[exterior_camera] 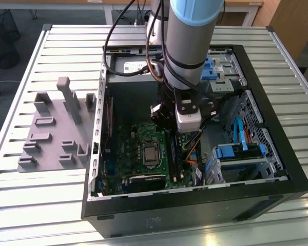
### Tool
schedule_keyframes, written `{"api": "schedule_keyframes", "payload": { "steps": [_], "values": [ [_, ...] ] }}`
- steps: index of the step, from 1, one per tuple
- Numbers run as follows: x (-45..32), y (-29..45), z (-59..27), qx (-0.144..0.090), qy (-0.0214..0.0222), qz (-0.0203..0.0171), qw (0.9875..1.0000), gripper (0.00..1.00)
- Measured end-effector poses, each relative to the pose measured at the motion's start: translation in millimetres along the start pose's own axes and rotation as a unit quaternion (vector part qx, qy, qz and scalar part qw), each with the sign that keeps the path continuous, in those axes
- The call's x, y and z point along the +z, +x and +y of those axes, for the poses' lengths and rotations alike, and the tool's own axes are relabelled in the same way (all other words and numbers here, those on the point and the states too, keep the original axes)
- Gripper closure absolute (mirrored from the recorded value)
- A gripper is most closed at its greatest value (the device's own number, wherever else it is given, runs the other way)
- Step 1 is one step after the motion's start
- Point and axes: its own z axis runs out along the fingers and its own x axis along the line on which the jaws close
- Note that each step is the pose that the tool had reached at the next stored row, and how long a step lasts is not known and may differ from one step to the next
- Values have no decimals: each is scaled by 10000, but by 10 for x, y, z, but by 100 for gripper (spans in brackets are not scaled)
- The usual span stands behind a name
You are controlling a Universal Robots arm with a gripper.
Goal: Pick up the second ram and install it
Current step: 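Insert the second ram into the second slot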
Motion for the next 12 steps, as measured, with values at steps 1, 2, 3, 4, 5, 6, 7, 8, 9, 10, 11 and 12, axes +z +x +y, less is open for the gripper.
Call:
{"api": "schedule_keyframes", "payload": {
  "steps": [1, 2, 3, 4, 5, 6, 7, 8, 9, 10, 11, 12],
  "values": [
    [0, 0, 0, 0, 0, 0, 10000, 86],
    [0, 0, 0, 0, -1, 0, 10000, 86],
    [0, 0, 1, 0, -1, 0, 10000, 86],
    [0, 0, 0, 0, -1, 0, 10000, 86],
    [0, 0, 1, 0, -1, 0, 10000, 86],
    [1, 0, 1, 0, -1, 0, 10000, 86],
    [1, 0, 1, 0, -1, 0, 10000, 86],
    [1, 0, 2, 0, -1, 0, 10000, 86],
    [1, 0, 5, 0, 0, 0, 10000, 86],
    [1, 1, 10, 0, 0, 0, 10000, 86],
    [2, 2, 16, -1, -1, 0, 10000, 86],
    [4, 2, 26, 0, 0, 0, 10000, 86]
  ]
}}
